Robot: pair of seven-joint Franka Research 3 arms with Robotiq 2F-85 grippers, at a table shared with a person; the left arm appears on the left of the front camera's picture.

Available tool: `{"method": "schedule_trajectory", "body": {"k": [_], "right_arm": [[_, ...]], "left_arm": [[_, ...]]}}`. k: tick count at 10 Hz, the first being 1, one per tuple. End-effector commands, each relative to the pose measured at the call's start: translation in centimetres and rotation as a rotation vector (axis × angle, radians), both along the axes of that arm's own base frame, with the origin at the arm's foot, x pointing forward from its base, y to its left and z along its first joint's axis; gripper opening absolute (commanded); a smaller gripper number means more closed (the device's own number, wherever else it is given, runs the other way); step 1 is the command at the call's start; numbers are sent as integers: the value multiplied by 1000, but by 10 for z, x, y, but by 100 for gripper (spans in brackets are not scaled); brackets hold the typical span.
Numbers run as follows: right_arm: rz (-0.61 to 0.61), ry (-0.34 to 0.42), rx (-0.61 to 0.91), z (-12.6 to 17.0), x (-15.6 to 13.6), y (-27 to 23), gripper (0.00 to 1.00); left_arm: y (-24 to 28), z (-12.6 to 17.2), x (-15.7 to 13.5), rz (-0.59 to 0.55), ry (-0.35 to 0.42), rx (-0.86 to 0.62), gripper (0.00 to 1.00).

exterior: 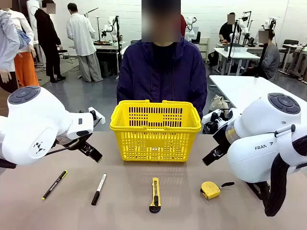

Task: Place the items the person wants into the basket.
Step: Pick up the item the person points to and place it in the Market Basket.

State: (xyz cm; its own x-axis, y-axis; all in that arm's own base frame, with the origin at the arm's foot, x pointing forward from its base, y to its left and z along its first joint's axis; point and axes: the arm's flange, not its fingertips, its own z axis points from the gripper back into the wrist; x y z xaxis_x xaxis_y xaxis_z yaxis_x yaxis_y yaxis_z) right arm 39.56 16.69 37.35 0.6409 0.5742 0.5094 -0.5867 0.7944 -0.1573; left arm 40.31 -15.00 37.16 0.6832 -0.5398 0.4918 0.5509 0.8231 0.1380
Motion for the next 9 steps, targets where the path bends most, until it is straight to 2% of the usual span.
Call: {"method": "schedule_trajectory", "body": {"k": [1, 9], "right_arm": [[0, 0, 0, 0, 0, 0, 100], [0, 0, 0, 0, 0, 0, 100]], "left_arm": [[0, 0, 0, 0, 0, 0, 100], [0, 0, 0, 0, 0, 0, 100]]}}
